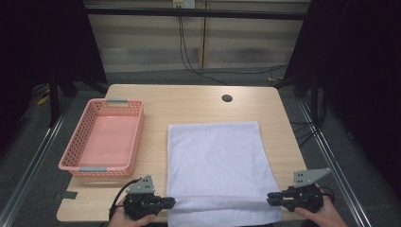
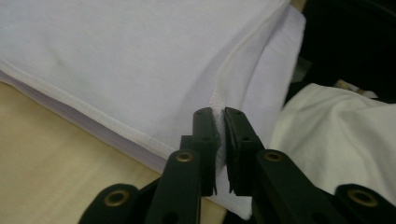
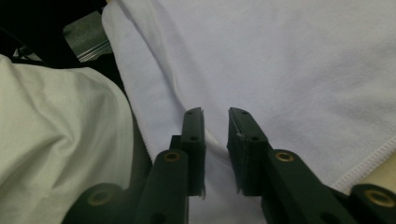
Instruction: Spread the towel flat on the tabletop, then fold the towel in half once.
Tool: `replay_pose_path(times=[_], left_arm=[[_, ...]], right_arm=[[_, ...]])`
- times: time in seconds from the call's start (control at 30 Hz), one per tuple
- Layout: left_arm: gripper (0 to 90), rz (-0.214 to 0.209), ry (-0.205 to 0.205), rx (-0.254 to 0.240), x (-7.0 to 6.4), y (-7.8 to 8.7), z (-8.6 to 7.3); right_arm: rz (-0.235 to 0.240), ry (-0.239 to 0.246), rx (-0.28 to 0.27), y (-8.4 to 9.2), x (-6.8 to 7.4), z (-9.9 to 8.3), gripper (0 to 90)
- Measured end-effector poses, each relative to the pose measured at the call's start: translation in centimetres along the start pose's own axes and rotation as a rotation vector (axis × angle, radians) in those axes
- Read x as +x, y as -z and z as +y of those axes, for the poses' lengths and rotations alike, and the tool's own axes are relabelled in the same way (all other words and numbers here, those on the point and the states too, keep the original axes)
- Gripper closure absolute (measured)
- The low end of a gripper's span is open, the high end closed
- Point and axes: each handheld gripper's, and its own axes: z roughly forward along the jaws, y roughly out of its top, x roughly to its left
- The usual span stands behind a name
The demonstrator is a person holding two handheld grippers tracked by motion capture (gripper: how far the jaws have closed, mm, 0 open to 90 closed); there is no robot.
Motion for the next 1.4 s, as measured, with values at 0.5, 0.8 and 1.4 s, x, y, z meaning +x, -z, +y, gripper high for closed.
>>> replay_pose_path(times=[0.5,0.8,1.4], left_arm=[[58.8,0.135,0.107,-0.05,6.3,-2.7,5.1],[56.6,0.225,0.147,0.023,10.8,-7.1,7.0],[62.4,0.172,0.04,0.029,5.9,-6.4,4.0]], right_arm=[[-0.143,-0.069,-0.082,-3.3,-5.6,4.2,52.8],[-0.225,-0.137,0.005,-7.3,-11.3,6.1,46.5],[-0.157,-0.064,0.045,-5.2,-6.9,1.9,48.9]])
